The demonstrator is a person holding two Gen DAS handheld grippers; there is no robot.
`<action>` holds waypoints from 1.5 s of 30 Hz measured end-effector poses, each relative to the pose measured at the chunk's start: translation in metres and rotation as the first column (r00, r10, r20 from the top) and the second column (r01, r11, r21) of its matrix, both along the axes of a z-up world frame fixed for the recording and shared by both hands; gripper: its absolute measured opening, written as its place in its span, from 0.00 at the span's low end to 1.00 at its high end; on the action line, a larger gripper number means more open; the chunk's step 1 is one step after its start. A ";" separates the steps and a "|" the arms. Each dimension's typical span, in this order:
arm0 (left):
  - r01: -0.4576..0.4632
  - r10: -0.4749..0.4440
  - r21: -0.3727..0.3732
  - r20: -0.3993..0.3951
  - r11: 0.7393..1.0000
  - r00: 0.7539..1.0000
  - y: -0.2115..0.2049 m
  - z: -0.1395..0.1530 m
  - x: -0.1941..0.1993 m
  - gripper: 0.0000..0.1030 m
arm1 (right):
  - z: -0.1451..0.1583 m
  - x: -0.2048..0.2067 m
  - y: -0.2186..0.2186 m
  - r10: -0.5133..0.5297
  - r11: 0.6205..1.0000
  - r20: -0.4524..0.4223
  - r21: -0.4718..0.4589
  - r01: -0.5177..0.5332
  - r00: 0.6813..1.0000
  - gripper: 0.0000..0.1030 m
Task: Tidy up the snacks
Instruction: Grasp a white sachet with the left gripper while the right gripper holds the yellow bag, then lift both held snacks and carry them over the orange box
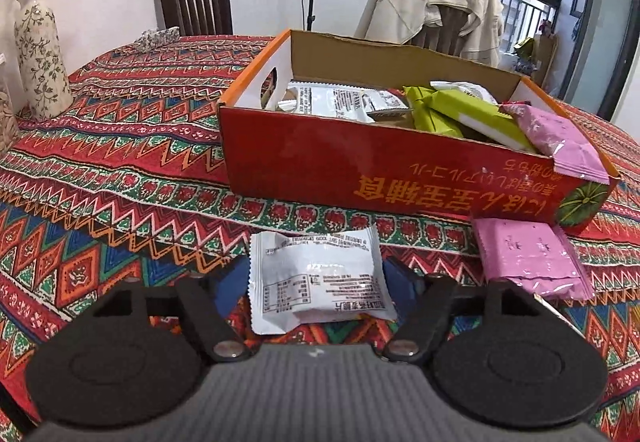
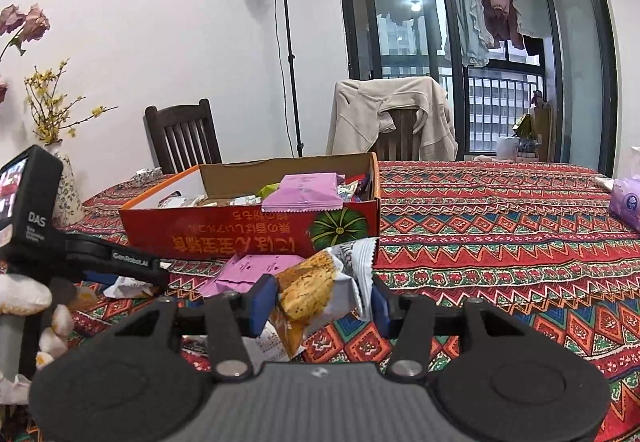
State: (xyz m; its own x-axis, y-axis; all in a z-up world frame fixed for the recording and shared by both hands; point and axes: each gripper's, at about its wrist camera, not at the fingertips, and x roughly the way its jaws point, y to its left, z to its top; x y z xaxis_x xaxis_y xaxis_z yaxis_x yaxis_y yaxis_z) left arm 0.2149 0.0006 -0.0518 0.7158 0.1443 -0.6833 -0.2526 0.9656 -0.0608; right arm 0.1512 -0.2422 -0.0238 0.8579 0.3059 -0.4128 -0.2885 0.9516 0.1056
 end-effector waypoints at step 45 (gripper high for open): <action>0.113 -0.113 0.047 -0.003 0.993 0.994 0.021 0.001 -0.009 0.51 | 0.015 0.007 0.022 0.011 1.000 0.010 0.002 -0.011 1.000 0.48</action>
State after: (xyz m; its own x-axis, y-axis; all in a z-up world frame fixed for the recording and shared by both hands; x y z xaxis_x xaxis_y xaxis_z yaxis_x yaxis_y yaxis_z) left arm 0.2056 0.0217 -0.0506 0.7293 0.0944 -0.6777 -0.1421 0.9897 -0.0150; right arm 0.1585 -0.2205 -0.0086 0.8587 0.3159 -0.4035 -0.2997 0.9483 0.1045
